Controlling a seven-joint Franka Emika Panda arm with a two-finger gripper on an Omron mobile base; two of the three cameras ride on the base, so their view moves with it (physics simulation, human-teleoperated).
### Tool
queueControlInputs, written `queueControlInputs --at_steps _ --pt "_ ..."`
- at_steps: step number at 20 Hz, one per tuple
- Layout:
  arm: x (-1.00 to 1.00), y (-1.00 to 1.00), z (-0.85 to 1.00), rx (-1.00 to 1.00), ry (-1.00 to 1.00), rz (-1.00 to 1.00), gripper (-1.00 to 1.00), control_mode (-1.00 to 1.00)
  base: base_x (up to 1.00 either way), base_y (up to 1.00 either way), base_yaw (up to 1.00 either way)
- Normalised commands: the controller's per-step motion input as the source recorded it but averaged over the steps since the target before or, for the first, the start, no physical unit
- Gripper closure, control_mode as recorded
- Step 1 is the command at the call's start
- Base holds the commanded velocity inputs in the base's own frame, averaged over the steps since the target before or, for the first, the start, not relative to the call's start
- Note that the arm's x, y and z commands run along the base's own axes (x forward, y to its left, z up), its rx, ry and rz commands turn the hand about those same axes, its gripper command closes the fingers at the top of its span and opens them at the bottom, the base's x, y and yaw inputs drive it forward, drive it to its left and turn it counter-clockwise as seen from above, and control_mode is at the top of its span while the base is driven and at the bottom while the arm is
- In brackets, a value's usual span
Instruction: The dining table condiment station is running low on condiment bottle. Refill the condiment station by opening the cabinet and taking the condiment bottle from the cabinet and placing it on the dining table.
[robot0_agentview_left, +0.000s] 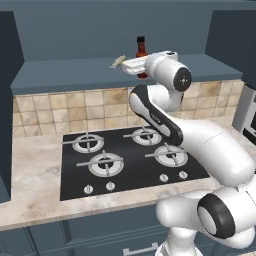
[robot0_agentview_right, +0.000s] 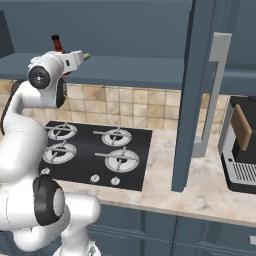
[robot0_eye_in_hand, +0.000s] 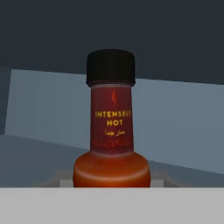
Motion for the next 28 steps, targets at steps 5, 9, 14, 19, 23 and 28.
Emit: queueControlInputs --at_steps 5,9,14,19,23,28 --pt "-0.86 -0.07 0.2 0.0 0.0 0.0 1.0 -1.0 0.0 0.0 0.0" --pt "-0.77 -0.2 0.33 0.0 0.08 0.0 1.0 -1.0 0.0 0.0 0.0" --pt "-0.81 -0.2 0.11 0.0 0.14 0.0 1.0 -1.0 0.0 0.0 0.0" --pt "-0.93 -0.53 -0.08 0.0 0.01 0.0 1.0 -1.0 0.0 0.0 0.0" --pt "-0.88 -0.59 -0.12 0.0 0.0 0.0 1.0 -1.0 0.0 0.0 0.0" --pt "-0.64 -0.54 -0.2 0.0 0.01 0.03 1.0 -1.0 0.0 0.0 0.0"
